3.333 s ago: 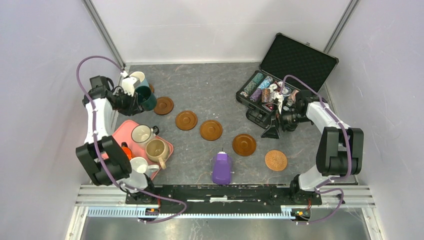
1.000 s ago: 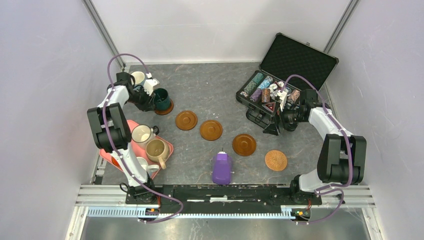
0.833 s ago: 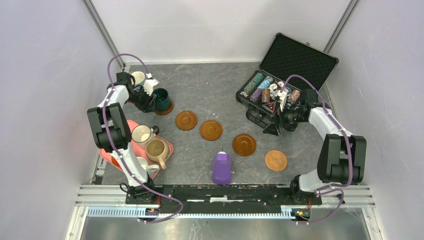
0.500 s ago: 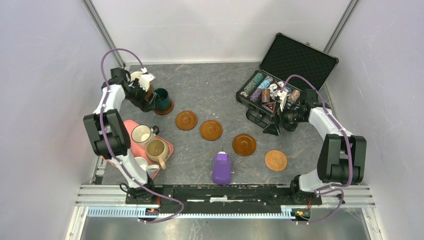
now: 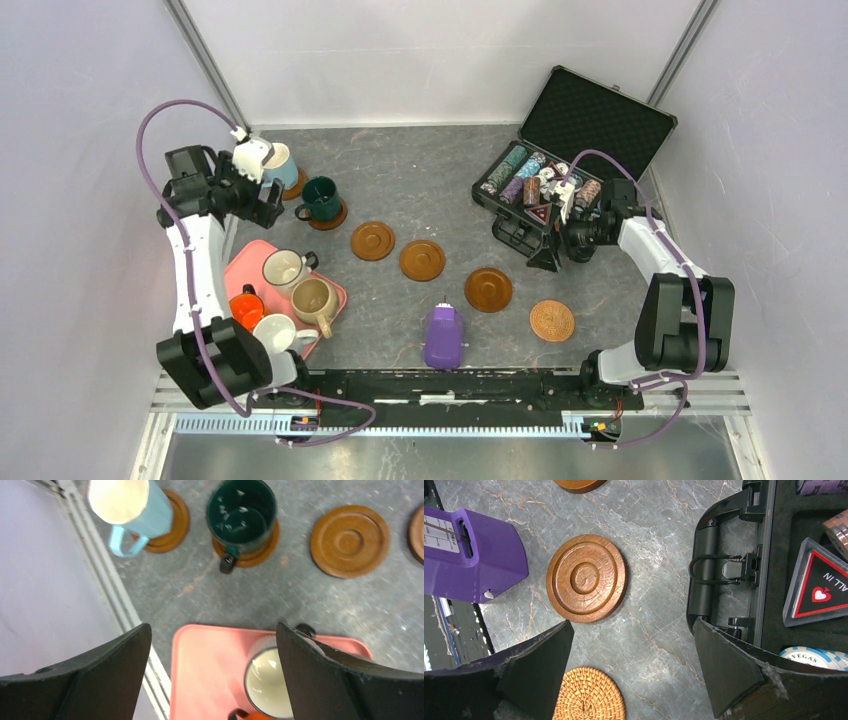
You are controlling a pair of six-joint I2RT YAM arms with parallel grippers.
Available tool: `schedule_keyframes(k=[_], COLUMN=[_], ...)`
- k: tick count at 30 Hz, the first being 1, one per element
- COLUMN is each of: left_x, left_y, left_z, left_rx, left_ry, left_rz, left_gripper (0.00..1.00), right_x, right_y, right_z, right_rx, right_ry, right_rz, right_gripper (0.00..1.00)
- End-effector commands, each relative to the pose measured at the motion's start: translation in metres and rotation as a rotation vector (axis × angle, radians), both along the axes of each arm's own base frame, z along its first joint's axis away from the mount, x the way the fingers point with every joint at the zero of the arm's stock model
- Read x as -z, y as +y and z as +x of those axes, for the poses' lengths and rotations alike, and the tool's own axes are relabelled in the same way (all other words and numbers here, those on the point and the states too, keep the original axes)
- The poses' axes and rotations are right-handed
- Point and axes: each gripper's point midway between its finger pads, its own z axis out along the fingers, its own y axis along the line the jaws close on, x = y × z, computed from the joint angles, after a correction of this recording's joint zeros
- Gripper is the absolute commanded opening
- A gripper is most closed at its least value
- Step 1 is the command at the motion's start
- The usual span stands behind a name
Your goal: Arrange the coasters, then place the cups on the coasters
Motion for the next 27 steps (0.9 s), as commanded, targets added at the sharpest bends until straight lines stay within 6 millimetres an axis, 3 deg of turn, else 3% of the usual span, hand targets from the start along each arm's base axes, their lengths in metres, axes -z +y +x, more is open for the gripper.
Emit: schedule_keyframes(k=[1, 5, 7, 9, 13, 19, 23, 27], left_x=[0.024, 0.048, 0.059, 0.066, 0.074, 0.089, 0.106, 0.109], left_y=[-0.001, 0.021, 0.037, 0.058, 0.088, 0.073, 0.087, 0.103], left_z=[-0.058, -0.114, -0.132, -0.137, -0.126, -0.128, -0.121, -0.105], left_rx=[0.105, 0.258, 0.31, 0.32, 0.239, 0.238, 0.137, 0.019], left_ry=[0.18, 0.342, 0.395, 0.405, 0.426, 0.48, 0.472, 0.473], left_rz=[-0.036, -0.005, 0.039, 0.089, 0.126, 0.013, 0.07, 0.045], left_gripper=[1.0, 0.99, 0.96, 0.95, 0.91, 0.85, 0.8, 0.65], right_x=[-0.007, -0.009, -0.01, -0.01, -0.011, -0.008, -0.008, -0.007], right_y=[0.0, 0.001, 0.002, 0.002, 0.003, 0.0, 0.0, 0.0], right_z=[0.003, 0.003, 0.002, 0.002, 0.001, 0.001, 0.002, 0.002], right_rx=[-0.013, -0.016, -0.019, -0.019, -0.011, 0.01, 0.009, 0.009], right_ry=[-0.054, -0.055, -0.054, -0.05, -0.04, -0.042, -0.037, -0.03], right_rz=[-0.002, 0.004, 0.009, 0.013, 0.018, -0.006, -0.005, -0.001], right_gripper=[0.98, 0.98, 0.98, 0.98, 0.98, 0.98, 0.98, 0.98])
